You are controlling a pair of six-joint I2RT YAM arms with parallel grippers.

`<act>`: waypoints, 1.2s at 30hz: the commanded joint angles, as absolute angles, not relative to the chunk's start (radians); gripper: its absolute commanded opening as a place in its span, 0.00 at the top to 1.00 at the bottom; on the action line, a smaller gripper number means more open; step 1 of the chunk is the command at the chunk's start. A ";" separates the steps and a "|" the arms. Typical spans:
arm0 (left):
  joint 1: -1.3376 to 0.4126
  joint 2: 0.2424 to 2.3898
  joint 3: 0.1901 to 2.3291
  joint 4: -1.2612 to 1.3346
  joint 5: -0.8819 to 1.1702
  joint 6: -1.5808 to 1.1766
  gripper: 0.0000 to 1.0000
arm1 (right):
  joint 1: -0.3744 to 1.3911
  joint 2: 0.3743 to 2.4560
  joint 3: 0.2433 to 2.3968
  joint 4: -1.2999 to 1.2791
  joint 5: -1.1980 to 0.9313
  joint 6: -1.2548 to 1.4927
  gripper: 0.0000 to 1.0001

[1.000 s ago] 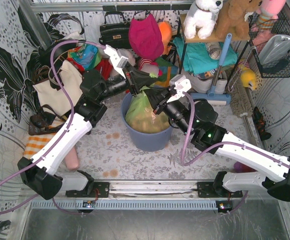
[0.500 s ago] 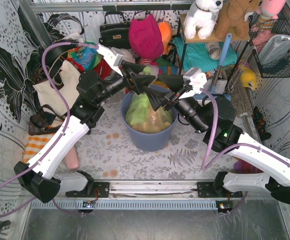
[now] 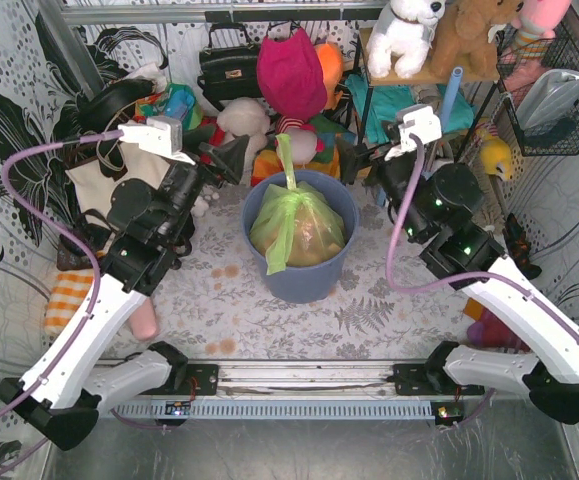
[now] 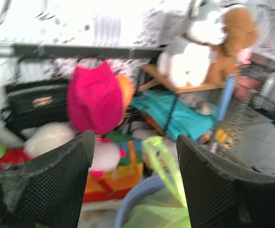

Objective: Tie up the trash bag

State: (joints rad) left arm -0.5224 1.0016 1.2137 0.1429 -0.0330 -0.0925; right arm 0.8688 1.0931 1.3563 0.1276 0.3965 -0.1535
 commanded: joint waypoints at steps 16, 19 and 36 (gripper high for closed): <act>-0.345 0.863 0.600 0.200 -0.638 -0.292 0.02 | 0.305 1.048 0.708 0.247 0.445 0.054 0.03; -0.282 0.878 0.511 0.245 -0.670 -0.353 0.02 | 0.220 1.074 0.559 0.353 0.456 0.069 0.03; -0.179 1.255 0.156 1.112 -0.649 -0.161 0.02 | 0.083 1.385 0.240 1.075 0.453 0.012 0.03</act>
